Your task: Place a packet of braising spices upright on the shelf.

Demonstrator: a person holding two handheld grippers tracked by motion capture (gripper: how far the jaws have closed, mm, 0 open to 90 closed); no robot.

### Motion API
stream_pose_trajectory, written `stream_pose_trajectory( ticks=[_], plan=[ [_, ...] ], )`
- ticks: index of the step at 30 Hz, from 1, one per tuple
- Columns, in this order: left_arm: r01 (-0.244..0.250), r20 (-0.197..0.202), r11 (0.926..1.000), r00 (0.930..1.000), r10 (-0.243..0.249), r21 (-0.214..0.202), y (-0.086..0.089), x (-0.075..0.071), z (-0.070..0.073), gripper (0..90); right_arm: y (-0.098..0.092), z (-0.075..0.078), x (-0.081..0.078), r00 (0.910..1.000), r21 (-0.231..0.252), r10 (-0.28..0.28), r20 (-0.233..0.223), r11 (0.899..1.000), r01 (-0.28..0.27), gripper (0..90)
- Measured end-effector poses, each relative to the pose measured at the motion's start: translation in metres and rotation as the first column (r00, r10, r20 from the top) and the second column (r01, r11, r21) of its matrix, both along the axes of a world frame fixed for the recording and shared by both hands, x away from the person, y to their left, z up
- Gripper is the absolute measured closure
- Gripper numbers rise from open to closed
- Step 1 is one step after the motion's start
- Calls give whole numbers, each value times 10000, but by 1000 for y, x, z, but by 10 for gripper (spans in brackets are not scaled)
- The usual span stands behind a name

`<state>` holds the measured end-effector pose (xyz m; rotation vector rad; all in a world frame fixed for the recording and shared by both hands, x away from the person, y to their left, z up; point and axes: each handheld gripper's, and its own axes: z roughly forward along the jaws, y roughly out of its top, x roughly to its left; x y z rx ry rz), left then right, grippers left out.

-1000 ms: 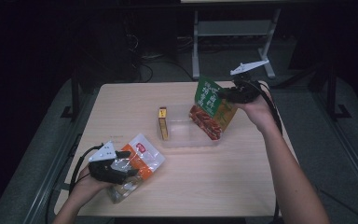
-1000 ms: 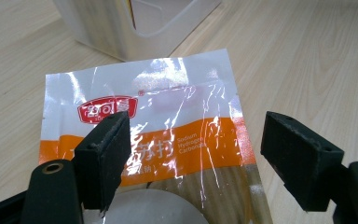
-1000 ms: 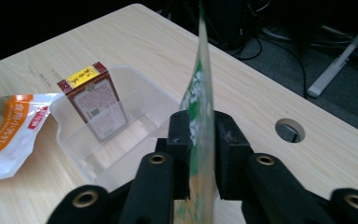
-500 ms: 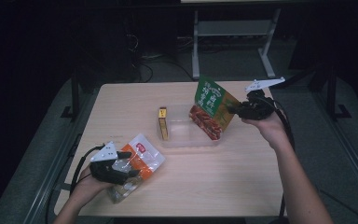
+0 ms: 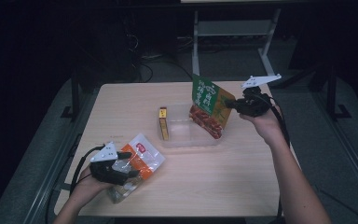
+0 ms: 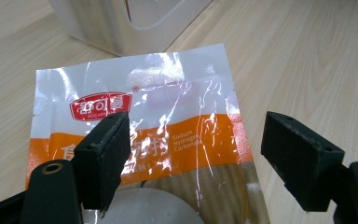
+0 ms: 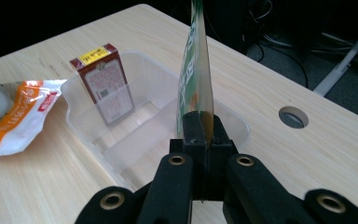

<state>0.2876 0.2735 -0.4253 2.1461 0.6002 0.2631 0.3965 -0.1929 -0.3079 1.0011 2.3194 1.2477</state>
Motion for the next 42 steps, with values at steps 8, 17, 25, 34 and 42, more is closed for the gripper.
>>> stream_pose_trajectory(
  ticks=[8,17,25,34,42],
  plan=[
    [29,36,10000,10000,-29,19,0,1,0,235,4,6,3,9999,178,63,94,9998,-64,900],
    [65,-68,10000,10000,-64,24,-1,0,-1,235,6,6,8,9999,384,149,-30,9992,-147,899],
    [154,-139,9998,9998,-153,93,-3,0,-2,232,4,6,7,10000,348,96,6,9993,-96,770],
    [82,-126,9999,9999,-80,129,-2,0,-2,215,1,-1,-1,9989,-154,-411,227,9990,414,426],
    [-107,-542,9991,9984,129,408,-2,1,0,173,-17,-16,-18,9989,-39,-452,112,9990,452,325]
  ],
)
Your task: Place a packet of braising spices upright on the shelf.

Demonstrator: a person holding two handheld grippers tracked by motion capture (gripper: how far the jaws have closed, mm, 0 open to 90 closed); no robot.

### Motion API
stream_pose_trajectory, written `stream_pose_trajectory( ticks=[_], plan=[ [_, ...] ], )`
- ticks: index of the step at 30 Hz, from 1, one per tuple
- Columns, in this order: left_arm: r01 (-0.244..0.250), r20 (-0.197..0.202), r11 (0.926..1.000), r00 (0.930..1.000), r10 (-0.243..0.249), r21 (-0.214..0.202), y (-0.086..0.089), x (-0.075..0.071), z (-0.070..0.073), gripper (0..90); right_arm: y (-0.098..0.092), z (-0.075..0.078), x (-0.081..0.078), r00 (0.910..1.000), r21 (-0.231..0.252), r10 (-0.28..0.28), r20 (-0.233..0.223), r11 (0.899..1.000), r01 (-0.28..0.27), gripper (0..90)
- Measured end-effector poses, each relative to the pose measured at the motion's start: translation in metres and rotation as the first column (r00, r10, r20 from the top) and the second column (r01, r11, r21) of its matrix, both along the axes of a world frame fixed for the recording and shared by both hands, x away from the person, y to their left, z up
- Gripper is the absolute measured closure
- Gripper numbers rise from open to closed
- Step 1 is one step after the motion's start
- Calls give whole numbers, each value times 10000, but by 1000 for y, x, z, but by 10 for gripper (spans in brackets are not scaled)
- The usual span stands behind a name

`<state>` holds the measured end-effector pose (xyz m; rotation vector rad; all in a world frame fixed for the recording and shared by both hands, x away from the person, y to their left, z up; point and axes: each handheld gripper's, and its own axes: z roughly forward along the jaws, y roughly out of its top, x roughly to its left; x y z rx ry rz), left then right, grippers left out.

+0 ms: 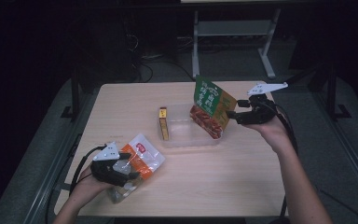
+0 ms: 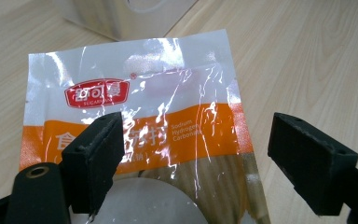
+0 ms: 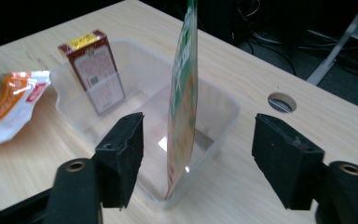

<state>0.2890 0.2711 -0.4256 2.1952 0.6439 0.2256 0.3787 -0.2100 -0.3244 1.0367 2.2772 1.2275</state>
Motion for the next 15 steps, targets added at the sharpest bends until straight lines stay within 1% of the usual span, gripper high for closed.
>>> stream_pose_trajectory(
  ticks=[2,4,6,8,10,11,12,13,15],
  plan=[
    [-46,-75,10000,10000,46,27,1,0,1,170,-4,-6,-6,10000,56,30,-42,10000,-29,311],
    [-83,-169,10000,9998,84,38,1,0,1,169,-7,-11,-12,9999,39,14,120,10000,-14,312],
    [-86,-206,9999,9997,87,56,1,-1,3,168,-9,-17,-17,10000,132,37,70,9999,-38,311],
    [-26,-142,9999,9999,27,121,2,-1,4,169,-10,-24,-23,10000,56,44,2,10000,-44,306],
    [-116,-216,9999,9997,118,62,1,-3,5,169,-12,-33,-29,9999,22,112,-35,9999,-112,294],
    [-131,-232,9999,9996,133,95,1,-3,5,169,-12,-36,-32,9999,-89,120,-90,9999,-120,293],
    [-180,-246,9998,9995,181,35,1,-4,5,169,-12,-39,-34,9998,-122,167,-57,9998,-167,291],
    [-208,-253,9998,9995,209,41,2,-5,5,169,-13,-42,-36,9998,-140,200,-10,9997,-200,290],
    [-264,-216,9996,9994,265,49,3,-6,4,169,-14,-49,-42,9997,-102,237,-69,9997,-238,288]
  ],
)
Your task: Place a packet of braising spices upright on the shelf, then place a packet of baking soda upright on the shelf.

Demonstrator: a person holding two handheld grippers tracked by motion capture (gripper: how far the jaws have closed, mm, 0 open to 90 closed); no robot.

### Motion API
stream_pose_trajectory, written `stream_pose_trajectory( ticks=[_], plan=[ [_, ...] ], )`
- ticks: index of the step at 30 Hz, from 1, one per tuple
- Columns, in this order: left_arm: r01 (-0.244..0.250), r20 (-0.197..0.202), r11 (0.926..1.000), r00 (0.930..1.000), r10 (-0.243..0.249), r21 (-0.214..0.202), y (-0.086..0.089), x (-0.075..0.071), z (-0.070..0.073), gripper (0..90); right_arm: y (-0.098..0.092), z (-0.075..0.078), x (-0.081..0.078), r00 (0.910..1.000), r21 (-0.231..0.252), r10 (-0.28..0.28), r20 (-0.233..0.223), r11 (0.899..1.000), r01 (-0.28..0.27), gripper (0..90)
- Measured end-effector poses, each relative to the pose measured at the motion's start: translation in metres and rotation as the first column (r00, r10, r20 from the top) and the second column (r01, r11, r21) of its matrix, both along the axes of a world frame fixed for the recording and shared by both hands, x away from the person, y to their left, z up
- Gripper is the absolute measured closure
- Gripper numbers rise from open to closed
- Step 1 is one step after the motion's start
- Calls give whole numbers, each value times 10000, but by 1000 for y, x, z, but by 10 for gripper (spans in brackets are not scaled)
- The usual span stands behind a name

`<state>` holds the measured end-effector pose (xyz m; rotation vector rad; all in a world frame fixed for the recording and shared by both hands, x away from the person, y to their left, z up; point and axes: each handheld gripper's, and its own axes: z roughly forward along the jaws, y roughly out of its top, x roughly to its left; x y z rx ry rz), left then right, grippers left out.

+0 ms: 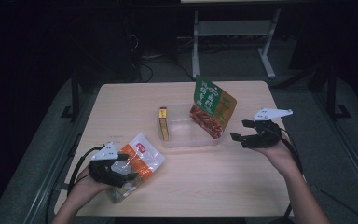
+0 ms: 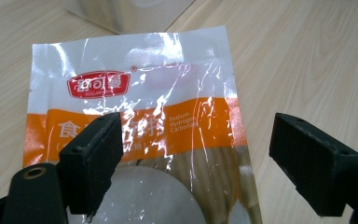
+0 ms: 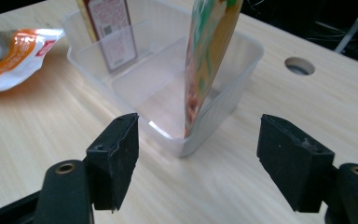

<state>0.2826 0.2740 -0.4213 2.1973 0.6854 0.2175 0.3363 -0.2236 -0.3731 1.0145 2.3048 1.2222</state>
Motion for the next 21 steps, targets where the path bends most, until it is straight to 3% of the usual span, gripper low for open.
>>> stream_pose_trajectory(
  ticks=[8,16,21],
  plan=[
    [-200,53,9997,9998,199,134,6,-3,-1,170,4,-19,-20,9992,-34,391,-92,9992,-391,271],
    [-613,91,9975,9981,610,359,19,3,-6,171,14,-44,-40,9946,35,855,-580,9963,-854,264],
    [-1001,13,9942,9950,1001,399,31,8,-11,171,20,-57,-47,9867,-9,1305,-970,9914,-1312,255]
  ],
)
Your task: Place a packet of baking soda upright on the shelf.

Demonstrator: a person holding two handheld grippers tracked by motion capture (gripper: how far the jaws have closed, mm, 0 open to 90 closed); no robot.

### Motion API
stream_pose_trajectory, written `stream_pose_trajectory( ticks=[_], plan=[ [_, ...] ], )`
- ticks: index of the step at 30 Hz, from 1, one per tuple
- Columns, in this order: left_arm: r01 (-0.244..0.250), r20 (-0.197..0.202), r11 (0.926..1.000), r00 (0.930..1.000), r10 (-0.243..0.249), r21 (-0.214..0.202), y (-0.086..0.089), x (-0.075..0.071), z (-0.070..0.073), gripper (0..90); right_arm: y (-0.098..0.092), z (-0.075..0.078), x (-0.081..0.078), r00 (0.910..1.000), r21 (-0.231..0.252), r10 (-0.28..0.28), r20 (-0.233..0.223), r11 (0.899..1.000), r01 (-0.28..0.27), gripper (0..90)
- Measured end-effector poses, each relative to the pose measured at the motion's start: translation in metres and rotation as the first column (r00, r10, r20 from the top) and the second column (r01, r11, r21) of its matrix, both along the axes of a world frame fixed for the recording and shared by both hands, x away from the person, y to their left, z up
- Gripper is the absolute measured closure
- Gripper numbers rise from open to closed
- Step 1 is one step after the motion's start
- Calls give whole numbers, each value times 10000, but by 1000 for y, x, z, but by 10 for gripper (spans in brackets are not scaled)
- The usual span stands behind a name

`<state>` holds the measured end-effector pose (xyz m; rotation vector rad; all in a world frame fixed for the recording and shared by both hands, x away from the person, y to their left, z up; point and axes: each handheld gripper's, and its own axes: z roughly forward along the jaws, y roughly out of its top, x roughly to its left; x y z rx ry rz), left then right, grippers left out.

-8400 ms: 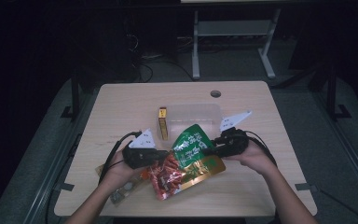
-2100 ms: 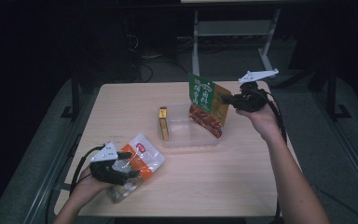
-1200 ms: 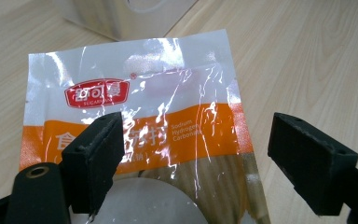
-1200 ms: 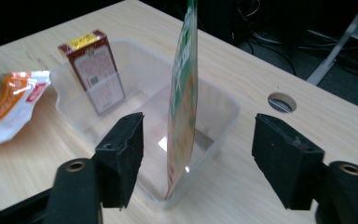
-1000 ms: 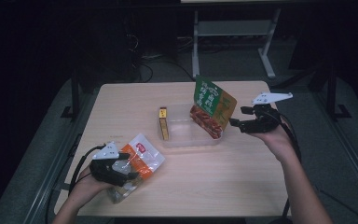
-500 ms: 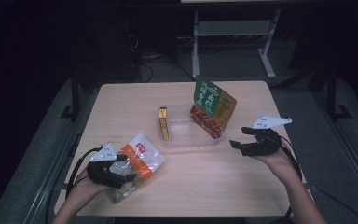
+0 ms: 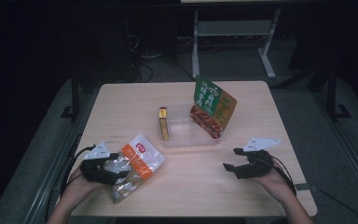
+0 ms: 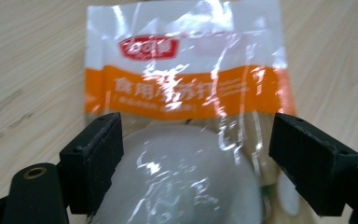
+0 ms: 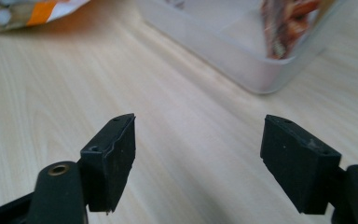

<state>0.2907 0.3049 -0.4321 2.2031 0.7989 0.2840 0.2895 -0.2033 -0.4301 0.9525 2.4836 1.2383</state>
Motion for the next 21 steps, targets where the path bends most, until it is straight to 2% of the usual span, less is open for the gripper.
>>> stream_pose_trajectory(
  ticks=[3,4,8,11,13,15,21],
  plan=[
    [-209,17,9998,9998,209,-69,8,4,-3,172,4,-3,2,9999,35,147,-17,9999,-147,252],
    [-349,-102,9993,9993,348,-126,10,5,-4,171,5,-3,3,9998,10,179,-42,9998,-179,252],
    [-476,-276,9989,9985,475,-14,14,9,-11,171,7,-6,3,9996,-71,266,-80,9996,-267,251],
    [-368,-539,9989,9978,384,298,15,13,-17,171,6,-7,4,9996,-103,285,-58,9995,-285,251],
    [-305,-666,9994,9973,314,141,15,15,-19,175,6,-7,4,9996,-98,277,-81,9996,-278,251],
    [-168,-887,9999,9959,164,-40,17,17,-20,218,6,-8,4,9995,-122,282,-124,9995,-283,251],
    [-329,-1523,9981,9880,246,-528,15,22,-25,238,6,-8,5,9994,-119,333,-135,9994,-335,252]
  ],
)
